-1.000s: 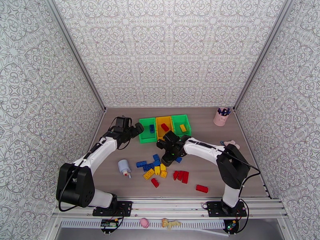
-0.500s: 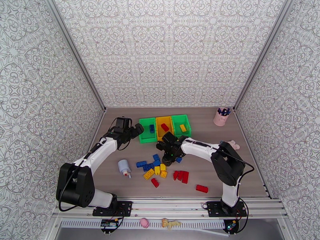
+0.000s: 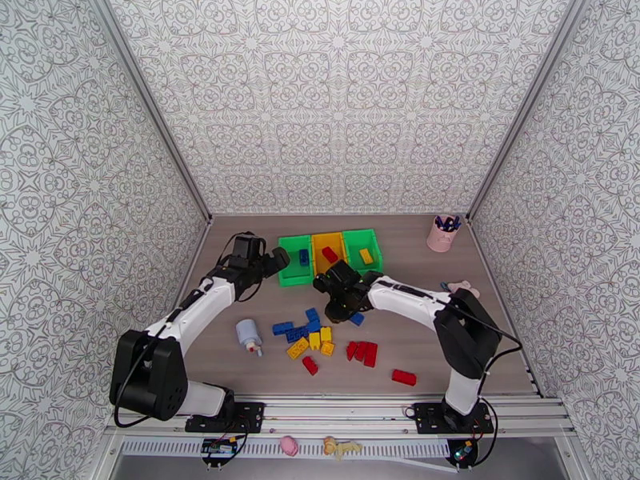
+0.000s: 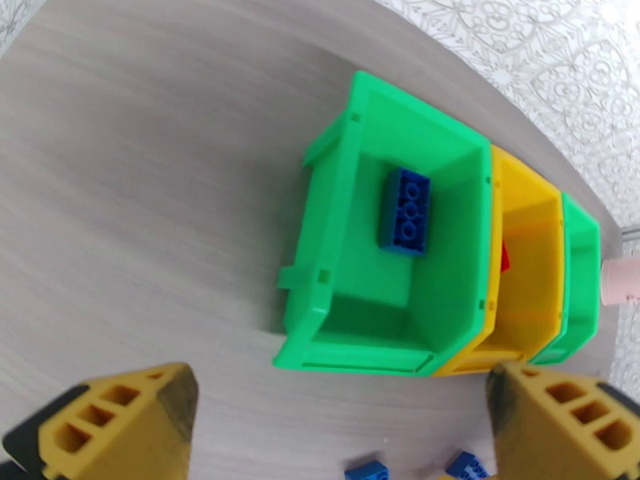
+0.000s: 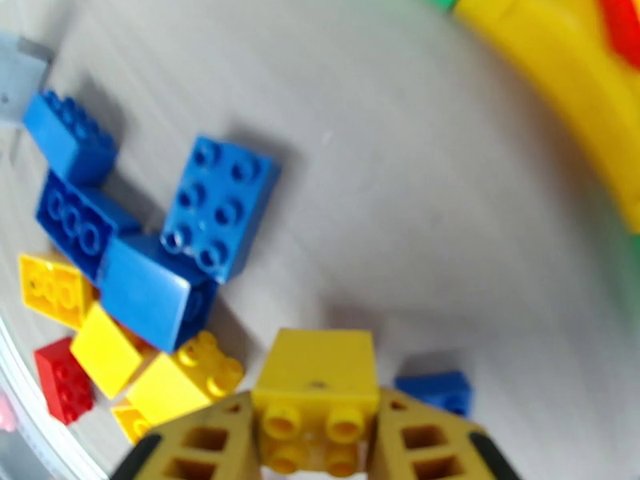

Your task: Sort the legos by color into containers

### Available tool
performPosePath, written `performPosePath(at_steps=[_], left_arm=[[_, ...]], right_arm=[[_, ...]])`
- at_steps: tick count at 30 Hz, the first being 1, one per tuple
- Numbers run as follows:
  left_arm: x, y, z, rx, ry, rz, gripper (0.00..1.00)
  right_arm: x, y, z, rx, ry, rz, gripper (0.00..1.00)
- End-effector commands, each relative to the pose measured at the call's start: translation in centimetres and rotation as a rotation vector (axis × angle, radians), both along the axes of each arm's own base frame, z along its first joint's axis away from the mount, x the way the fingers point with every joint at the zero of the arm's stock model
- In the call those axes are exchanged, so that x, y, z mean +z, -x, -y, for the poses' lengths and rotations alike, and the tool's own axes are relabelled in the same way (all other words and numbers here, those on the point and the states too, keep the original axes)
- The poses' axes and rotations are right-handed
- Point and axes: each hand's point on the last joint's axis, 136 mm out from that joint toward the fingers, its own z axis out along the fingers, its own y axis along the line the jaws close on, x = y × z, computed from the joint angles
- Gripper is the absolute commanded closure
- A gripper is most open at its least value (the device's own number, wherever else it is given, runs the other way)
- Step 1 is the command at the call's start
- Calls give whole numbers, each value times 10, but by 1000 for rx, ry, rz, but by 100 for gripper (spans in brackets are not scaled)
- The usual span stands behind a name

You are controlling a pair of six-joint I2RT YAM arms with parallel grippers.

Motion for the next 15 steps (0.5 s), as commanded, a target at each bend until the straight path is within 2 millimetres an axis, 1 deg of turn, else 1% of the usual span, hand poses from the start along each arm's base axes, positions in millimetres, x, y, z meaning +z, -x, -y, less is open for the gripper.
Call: performPosePath(at_steps=[1,4,6,9,12,13,15], left_arm=[[9,1,15,-95,-96,88,0],[12,6,31,-149,-145,123,0],[15,10,43,-193,-158,153,0],[23,18,66,-285,-162,230,0],[32,30,90,-380,-148,316,0],[33,34,98,-414,-139,343,0],[37,47,120,-532,-119,408,0]], right_arm=[[45,-39,11,-173,-105,183,69],[69,-61,31,-306,-192,246,69],[81,-72,46,-384,-227,286,70],[95,-89,69,-488,-256,343,72],[100,-102,92,-583,-278,360,74],[100,-106,97,-604,-287,359,74],[96,-116,105,-627,-306,349,74]])
